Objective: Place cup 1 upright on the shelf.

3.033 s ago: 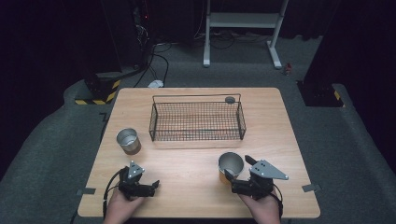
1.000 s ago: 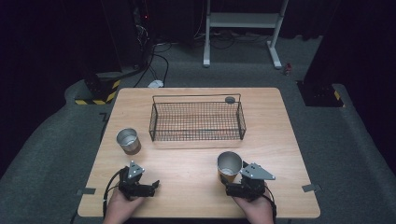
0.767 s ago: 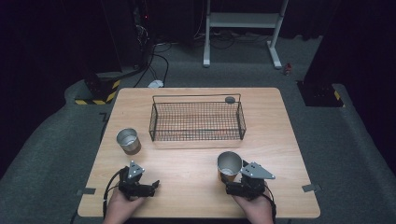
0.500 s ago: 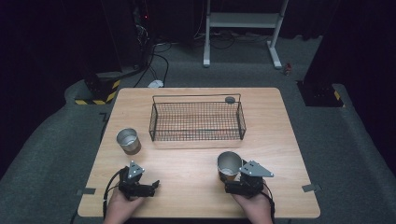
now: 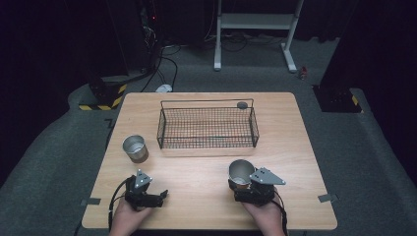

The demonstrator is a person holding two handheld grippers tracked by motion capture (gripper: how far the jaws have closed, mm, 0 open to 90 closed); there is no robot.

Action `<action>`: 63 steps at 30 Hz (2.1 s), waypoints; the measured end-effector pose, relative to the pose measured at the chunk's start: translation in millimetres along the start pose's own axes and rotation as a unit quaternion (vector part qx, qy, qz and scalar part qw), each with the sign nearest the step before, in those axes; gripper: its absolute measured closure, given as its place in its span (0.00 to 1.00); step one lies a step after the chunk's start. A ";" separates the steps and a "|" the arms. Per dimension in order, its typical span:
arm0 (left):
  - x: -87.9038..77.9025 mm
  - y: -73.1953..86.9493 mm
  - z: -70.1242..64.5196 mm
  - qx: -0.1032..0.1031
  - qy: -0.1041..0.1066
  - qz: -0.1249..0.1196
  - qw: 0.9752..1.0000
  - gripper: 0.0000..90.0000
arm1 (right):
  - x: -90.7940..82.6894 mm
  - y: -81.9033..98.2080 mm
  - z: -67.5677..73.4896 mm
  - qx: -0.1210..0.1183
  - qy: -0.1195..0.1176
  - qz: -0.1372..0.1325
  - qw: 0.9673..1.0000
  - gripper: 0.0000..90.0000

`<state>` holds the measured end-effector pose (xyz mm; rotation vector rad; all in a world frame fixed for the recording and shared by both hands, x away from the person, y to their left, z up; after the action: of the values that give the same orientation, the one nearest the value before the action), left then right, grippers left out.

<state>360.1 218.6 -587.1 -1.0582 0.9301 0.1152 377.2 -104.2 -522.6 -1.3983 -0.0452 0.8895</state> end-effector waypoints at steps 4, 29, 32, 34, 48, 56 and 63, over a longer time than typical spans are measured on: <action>0.0 0.0 0.0 0.000 0.000 0.000 1.000 0.00 | 0.6 -0.9 0.2 0.004 0.000 -0.004 1.000 0.11; 0.0 0.0 0.0 0.000 0.000 0.000 1.000 0.00 | -2.3 -0.6 1.2 -0.002 -0.008 -0.018 1.000 0.15; 0.0 0.0 0.0 0.000 0.000 0.000 1.000 0.00 | -2.4 -0.8 1.6 -0.001 -0.009 -0.017 1.000 0.15; 0.0 0.0 0.0 0.000 0.000 0.000 1.000 0.00 | -2.6 -0.8 1.6 -0.002 -0.009 -0.017 1.000 0.15; -0.1 0.1 0.1 0.001 0.000 0.001 1.000 0.00 | -5.6 -6.5 0.2 0.005 -0.004 -0.026 1.000 0.15; 0.3 -0.2 0.6 0.001 0.000 0.001 1.000 0.00 | -7.4 -14.9 -2.4 0.008 0.006 -0.029 1.000 0.15; 0.8 -0.7 1.8 0.004 -0.004 0.003 1.000 0.00 | -2.1 -28.2 -3.5 0.018 0.011 -0.036 0.999 0.15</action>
<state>362.0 219.4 -586.9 -1.0473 0.9259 0.1194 392.0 -105.8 -498.3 -1.3647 -0.0621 0.8121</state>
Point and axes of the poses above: each handheld gripper's, and its own axes: x roughly forward along the jaws, y roughly out of its underside, z roughly to its left, the point moved 8 cm from there along x, roughly forward along the jaws, and after that the axes turned 13 degrees about x, right-handed, at the moved point
